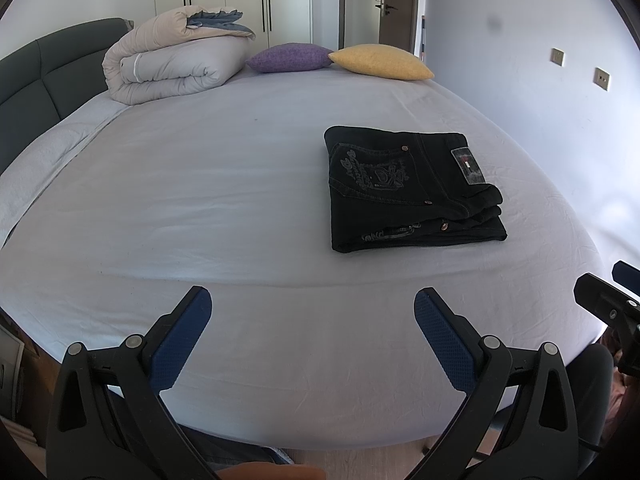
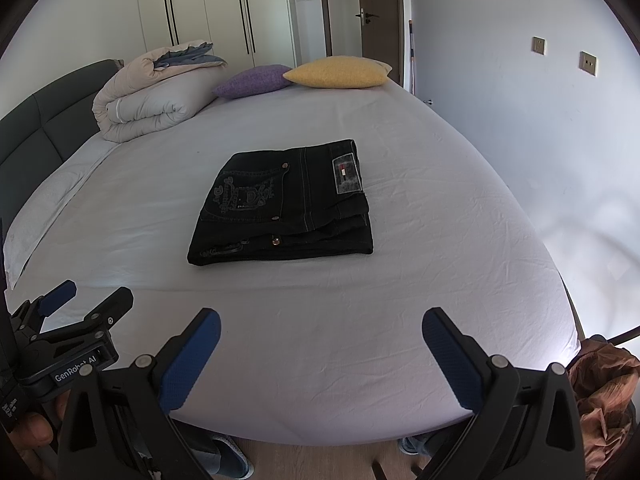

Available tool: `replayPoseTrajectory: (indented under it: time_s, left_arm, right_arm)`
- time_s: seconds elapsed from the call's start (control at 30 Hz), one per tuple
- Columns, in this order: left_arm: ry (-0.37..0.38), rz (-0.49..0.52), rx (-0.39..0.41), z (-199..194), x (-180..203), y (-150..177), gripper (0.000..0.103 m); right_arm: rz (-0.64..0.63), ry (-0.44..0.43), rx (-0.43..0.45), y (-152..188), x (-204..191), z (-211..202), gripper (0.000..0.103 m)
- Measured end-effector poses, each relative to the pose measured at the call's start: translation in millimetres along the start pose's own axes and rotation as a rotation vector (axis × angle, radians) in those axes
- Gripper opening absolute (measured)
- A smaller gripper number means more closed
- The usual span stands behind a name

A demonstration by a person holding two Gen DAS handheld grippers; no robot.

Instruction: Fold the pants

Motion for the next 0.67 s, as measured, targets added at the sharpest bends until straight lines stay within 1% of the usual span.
replayPoseTrajectory:
  time_s: [0.57,0.67]
  left_arm:
    - [0.0,0.001,-0.003,0.6,0.1,3.1,0.103]
    - [-0.011,0.008,0.003,-0.6,0.0,4.8,0.103]
  right_arm:
    - [0.002,-0.001,-0.003,2.1,-0.4,0.3,0.103]
    - [0.004,-0.001,-0.003,2.9,-0.6,-0.1,0.103]
Point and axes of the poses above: each gripper's, at about its wrist camera, not at the fingertips, and z roughly the way its jaws point, x to its right, y to its underside, the point moved 2 cm from there along z, roughly the way its jaws point, and after that the axes turned 5 degrees about x, right-handed, at the moved point
